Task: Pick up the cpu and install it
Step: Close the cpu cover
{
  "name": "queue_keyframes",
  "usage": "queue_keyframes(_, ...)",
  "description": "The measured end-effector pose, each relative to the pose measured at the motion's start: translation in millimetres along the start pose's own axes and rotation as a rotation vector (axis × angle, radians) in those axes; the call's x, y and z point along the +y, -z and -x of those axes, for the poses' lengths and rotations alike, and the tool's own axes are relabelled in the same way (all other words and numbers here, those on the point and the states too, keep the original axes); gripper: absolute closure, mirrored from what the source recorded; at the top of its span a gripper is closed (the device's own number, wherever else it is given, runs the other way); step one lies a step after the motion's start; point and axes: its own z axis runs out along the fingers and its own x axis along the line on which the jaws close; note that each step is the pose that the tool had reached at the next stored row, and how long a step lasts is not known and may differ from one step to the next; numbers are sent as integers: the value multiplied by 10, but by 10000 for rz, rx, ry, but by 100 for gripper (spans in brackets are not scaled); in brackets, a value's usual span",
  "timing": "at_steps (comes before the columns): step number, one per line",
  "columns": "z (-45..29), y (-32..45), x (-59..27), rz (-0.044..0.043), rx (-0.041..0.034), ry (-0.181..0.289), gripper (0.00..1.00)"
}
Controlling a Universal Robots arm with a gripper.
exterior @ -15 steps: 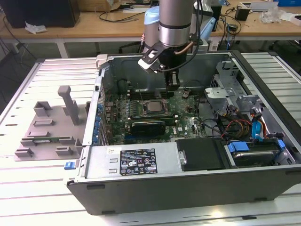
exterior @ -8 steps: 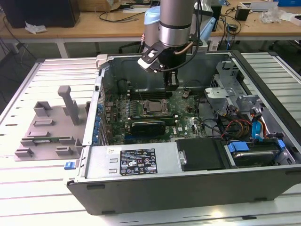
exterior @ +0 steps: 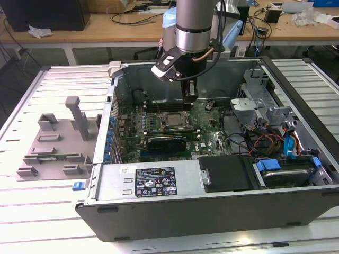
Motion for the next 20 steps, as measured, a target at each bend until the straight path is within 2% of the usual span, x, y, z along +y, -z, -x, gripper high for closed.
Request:
queue_keyframes(3, -3, -8, -162, 0, -1, -2, 89)
queue_keyframes(4, -3, -9, -163, 0, 1, 21, 89)
queue_keyframes(8, -3, -9, -166, 33, -15, 1546, 89)
queue_keyframes(10, -3, -9, -167, 43, -20, 2000, 89)
queue_keyframes(15, -3, -9, -168, 58, -27, 2661, 89)
queue_keyframes(20, -3, -9, -169, 80, -38, 3722, 89)
